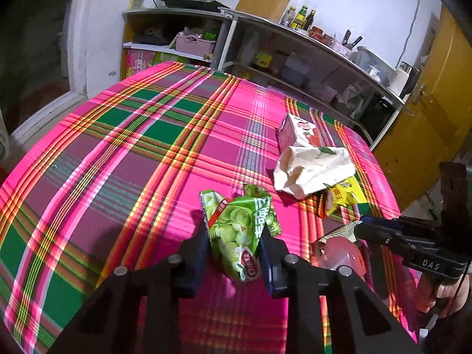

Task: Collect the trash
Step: 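Grasp the green snack bag with the left tool while the right tool reaches the beige wrapper, then grasp and lift the beige wrapper with the right tool while the left tool holds the green bag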

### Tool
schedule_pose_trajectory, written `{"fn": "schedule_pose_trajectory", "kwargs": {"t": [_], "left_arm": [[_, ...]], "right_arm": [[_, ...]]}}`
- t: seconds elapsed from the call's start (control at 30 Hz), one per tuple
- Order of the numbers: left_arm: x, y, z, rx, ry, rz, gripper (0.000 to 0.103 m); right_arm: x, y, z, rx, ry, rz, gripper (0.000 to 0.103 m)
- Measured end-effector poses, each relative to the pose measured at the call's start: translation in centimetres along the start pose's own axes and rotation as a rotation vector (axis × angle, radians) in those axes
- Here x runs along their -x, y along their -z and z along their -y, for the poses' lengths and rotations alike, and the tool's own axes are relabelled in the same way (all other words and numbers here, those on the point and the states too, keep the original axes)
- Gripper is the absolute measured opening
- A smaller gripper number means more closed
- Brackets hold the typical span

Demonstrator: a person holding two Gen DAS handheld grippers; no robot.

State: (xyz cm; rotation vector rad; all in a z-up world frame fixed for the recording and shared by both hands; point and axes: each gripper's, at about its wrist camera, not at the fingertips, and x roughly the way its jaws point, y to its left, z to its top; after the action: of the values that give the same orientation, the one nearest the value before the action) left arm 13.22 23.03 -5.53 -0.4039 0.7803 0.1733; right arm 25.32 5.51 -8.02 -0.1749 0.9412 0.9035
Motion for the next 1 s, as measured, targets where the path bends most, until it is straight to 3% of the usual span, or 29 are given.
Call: {"fn": "schedule_pose_trajectory", "kwargs": {"t": [0.4,1.0], "left_arm": [[3.6,1.4,2.9,-0.029,0.045,0.049,0.030],[6.8,3.8,10.8,-0.154,0.153,0.058,0.030]], "right_arm": [[4.7,3.1,0.3,-0.078,0.046,0.075,0.013],[11.9,7.3,2.5,-0.182,0.103,0.192,0.003]]}}
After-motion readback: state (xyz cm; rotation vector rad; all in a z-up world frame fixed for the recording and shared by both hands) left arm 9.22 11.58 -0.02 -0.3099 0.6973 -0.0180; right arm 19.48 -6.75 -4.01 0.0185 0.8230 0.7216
